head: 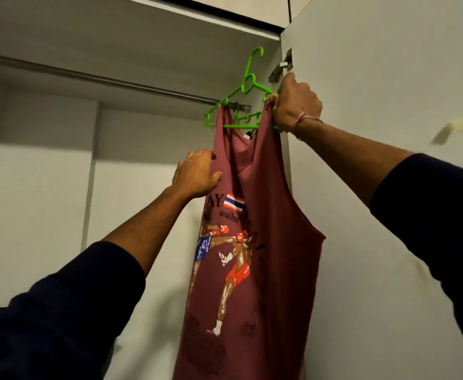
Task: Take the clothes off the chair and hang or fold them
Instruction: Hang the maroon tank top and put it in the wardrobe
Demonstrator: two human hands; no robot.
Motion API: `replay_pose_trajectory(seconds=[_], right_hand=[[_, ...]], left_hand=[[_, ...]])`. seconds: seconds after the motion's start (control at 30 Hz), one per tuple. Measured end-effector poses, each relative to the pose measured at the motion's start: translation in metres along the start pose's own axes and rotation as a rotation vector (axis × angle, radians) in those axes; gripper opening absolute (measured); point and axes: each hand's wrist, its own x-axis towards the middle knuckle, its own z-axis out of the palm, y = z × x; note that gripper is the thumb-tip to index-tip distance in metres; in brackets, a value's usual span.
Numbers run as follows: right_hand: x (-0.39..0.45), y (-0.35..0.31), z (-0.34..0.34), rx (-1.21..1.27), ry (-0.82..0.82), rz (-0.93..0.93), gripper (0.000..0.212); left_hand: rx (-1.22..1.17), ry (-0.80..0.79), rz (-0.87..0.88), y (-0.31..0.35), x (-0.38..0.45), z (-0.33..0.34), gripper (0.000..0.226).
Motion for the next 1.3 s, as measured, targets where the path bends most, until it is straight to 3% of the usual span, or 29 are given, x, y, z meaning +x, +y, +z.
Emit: replay_pose_trajectory(seconds=[0.23,0.73,1.07,1.3], right_hand=[[0.026,-0.019,0.115,-0.017,-0.098,-0.092,0.031],[0.134,-0.057,0.264,-0.093,-0.128,-0.022,0.046],[0.173,-0.065,0.278,-0.103,0.024,-0.035,0.043],[0.175,-0.047,0.253,-0.059,0.024,-0.018,0.046]], left_hand=[[0.049,0.052,0.034,-0.065,0.061,0.053,0.043],[-0.005,0.077,0.156,-0.153,0.208,0.125,0.048],[-0.05,0.093,0.166,-0.163,0.245,0.152,0.047],[-0.075,0.095,0.143,-0.162,0.247,0.163,0.04]])
